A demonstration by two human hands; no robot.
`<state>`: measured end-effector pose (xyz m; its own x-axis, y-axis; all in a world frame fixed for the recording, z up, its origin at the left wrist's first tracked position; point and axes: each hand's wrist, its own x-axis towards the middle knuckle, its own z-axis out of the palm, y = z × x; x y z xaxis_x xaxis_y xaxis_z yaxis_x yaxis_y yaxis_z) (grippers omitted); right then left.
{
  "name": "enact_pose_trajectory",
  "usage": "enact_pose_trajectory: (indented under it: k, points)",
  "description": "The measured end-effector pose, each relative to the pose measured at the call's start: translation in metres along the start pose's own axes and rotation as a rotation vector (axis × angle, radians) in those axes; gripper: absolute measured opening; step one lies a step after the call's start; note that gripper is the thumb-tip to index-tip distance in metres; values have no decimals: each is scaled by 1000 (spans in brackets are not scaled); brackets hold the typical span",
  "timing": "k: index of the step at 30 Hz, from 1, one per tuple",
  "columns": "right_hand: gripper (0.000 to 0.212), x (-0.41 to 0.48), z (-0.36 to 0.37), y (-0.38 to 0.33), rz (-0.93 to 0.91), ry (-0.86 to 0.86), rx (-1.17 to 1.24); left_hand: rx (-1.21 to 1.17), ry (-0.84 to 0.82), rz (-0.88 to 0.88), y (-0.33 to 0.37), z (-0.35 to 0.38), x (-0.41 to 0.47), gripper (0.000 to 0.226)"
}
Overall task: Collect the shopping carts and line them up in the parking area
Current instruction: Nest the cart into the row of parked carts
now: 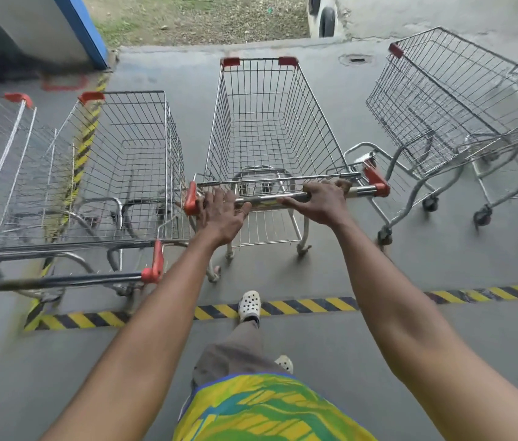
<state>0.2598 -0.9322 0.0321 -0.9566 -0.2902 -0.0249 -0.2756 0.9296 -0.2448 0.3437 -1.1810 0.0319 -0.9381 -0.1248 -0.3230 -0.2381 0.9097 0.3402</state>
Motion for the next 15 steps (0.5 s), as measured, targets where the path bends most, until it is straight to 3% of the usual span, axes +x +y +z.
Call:
enact_pose_trajectory:
  k: [15]
  points:
    - [90,-98,5,-35,45,-7,-5,29,58,25,-30,23,-91,71]
